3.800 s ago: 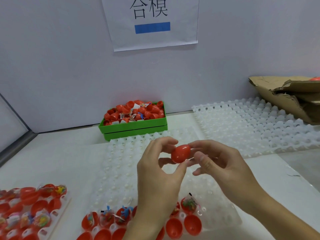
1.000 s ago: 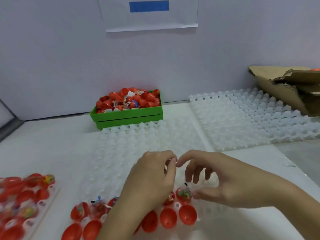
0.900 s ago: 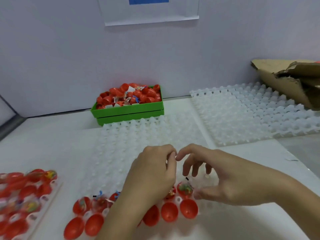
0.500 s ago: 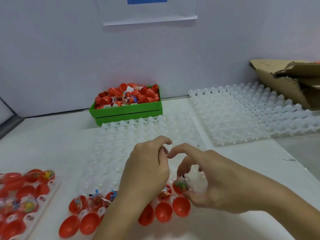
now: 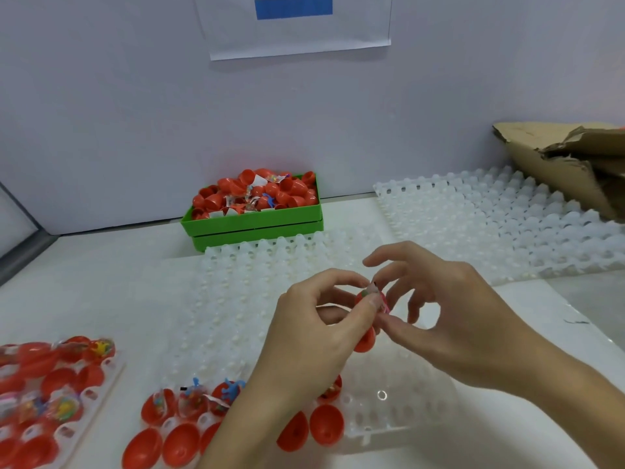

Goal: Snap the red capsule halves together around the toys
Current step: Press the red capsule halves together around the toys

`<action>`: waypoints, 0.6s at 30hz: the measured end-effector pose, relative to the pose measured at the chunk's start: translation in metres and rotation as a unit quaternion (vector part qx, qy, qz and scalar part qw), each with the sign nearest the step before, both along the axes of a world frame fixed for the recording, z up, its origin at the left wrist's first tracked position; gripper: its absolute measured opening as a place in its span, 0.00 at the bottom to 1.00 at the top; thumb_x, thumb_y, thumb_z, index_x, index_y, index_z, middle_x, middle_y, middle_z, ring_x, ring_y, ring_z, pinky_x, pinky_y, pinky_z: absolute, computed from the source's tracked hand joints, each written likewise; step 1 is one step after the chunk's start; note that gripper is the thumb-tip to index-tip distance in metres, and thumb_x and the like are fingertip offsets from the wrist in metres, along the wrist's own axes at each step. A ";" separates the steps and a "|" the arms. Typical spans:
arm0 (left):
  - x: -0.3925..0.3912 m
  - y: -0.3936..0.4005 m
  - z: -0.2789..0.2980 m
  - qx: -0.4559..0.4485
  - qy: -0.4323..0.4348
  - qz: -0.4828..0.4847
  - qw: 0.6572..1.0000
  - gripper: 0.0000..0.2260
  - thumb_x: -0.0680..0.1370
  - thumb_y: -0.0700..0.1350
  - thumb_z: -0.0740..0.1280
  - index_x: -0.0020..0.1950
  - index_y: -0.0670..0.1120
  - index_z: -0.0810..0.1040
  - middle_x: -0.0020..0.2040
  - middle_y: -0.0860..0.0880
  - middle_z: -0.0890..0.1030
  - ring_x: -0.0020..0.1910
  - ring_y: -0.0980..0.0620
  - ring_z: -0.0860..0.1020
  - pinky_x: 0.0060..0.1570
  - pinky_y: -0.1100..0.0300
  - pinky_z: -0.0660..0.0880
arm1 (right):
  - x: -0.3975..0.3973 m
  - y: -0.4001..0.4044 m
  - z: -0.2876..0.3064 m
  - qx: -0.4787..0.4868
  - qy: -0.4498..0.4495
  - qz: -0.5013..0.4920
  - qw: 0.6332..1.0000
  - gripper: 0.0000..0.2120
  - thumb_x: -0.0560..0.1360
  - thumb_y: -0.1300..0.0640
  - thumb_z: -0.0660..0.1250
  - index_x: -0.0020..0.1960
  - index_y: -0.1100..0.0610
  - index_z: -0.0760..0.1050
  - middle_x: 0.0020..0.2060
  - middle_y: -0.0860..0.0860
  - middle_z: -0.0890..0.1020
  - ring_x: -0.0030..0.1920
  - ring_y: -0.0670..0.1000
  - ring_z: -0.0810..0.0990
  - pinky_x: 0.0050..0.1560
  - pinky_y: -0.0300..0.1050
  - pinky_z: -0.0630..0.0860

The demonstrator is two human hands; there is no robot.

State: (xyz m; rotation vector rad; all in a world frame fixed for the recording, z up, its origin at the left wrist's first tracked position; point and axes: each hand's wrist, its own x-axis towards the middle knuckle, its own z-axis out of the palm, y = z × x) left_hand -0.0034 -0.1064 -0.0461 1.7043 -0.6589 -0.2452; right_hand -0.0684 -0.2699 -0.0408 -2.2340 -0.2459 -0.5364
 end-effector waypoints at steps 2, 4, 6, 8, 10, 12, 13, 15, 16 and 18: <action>0.000 0.000 0.000 -0.006 0.008 -0.004 1.000 0.03 0.77 0.46 0.71 0.49 0.52 0.82 0.40 0.51 0.86 0.38 0.53 0.86 0.41 0.63 0.81 | 0.000 -0.001 0.001 0.010 -0.007 0.002 1.000 0.17 0.71 0.51 0.72 0.58 0.43 0.73 0.43 0.41 0.83 0.43 0.46 0.84 0.37 0.39 0.79; 0.000 0.000 0.000 -0.007 0.001 -0.002 1.000 0.03 0.77 0.44 0.70 0.50 0.51 0.83 0.40 0.51 0.86 0.38 0.54 0.85 0.42 0.62 0.81 | 0.000 -0.003 0.001 0.016 -0.009 0.004 1.000 0.15 0.72 0.54 0.74 0.56 0.45 0.75 0.43 0.41 0.83 0.43 0.47 0.84 0.37 0.40 0.79; 0.001 0.001 0.000 -0.009 0.005 0.002 1.000 0.05 0.79 0.43 0.68 0.51 0.51 0.83 0.41 0.51 0.86 0.39 0.54 0.86 0.45 0.58 0.83 | 0.001 -0.005 0.000 0.033 -0.004 0.001 0.999 0.15 0.71 0.57 0.76 0.54 0.46 0.76 0.43 0.42 0.84 0.43 0.48 0.84 0.37 0.42 0.80; 0.002 0.001 0.001 -0.014 0.016 0.000 1.000 0.06 0.80 0.43 0.67 0.52 0.50 0.83 0.42 0.50 0.86 0.41 0.53 0.86 0.46 0.56 0.83 | 0.001 -0.008 -0.001 0.061 0.002 -0.001 0.998 0.15 0.70 0.58 0.77 0.54 0.47 0.78 0.43 0.43 0.84 0.43 0.49 0.85 0.38 0.44 0.80; 0.002 0.001 0.002 -0.016 0.018 -0.003 1.000 0.06 0.80 0.43 0.67 0.53 0.49 0.82 0.42 0.50 0.87 0.41 0.52 0.86 0.46 0.55 0.83 | 0.002 -0.009 -0.001 0.075 0.003 0.000 0.997 0.15 0.70 0.59 0.77 0.53 0.48 0.78 0.43 0.44 0.85 0.43 0.50 0.85 0.38 0.46 0.80; 0.001 0.001 0.002 -0.018 0.013 -0.009 1.000 0.06 0.80 0.42 0.67 0.53 0.49 0.82 0.42 0.50 0.87 0.41 0.53 0.86 0.46 0.55 0.83 | 0.002 -0.010 -0.001 0.076 0.002 0.004 0.997 0.15 0.70 0.59 0.77 0.53 0.49 0.79 0.43 0.44 0.85 0.44 0.50 0.85 0.38 0.45 0.80; 0.001 0.001 0.002 -0.020 0.011 -0.012 1.000 0.06 0.80 0.42 0.67 0.53 0.50 0.82 0.42 0.50 0.87 0.41 0.53 0.86 0.46 0.56 0.83 | 0.002 -0.010 -0.001 0.074 0.002 0.006 0.997 0.15 0.70 0.59 0.77 0.53 0.49 0.79 0.43 0.44 0.85 0.44 0.50 0.85 0.38 0.45 0.80; 0.001 0.001 0.001 -0.025 0.010 -0.014 1.000 0.07 0.79 0.42 0.68 0.55 0.51 0.80 0.42 0.50 0.87 0.41 0.53 0.86 0.46 0.59 0.82 | 0.002 -0.010 0.001 0.063 0.001 0.011 0.998 0.14 0.70 0.59 0.77 0.52 0.48 0.80 0.44 0.43 0.84 0.45 0.50 0.85 0.38 0.42 0.80; 0.001 0.001 0.001 -0.028 0.012 -0.015 0.999 0.07 0.78 0.42 0.69 0.56 0.51 0.79 0.42 0.50 0.87 0.41 0.53 0.86 0.46 0.60 0.82 | 0.002 -0.010 0.001 0.054 -0.001 0.013 0.998 0.13 0.70 0.58 0.77 0.52 0.49 0.80 0.44 0.42 0.84 0.45 0.49 0.85 0.38 0.40 0.79; 0.001 0.001 0.001 -0.032 0.010 -0.018 0.999 0.08 0.78 0.42 0.70 0.55 0.52 0.78 0.43 0.50 0.87 0.42 0.53 0.86 0.47 0.60 0.82 | 0.001 -0.009 0.002 0.045 -0.005 0.015 0.999 0.12 0.70 0.58 0.77 0.52 0.49 0.81 0.44 0.41 0.84 0.44 0.48 0.84 0.38 0.37 0.78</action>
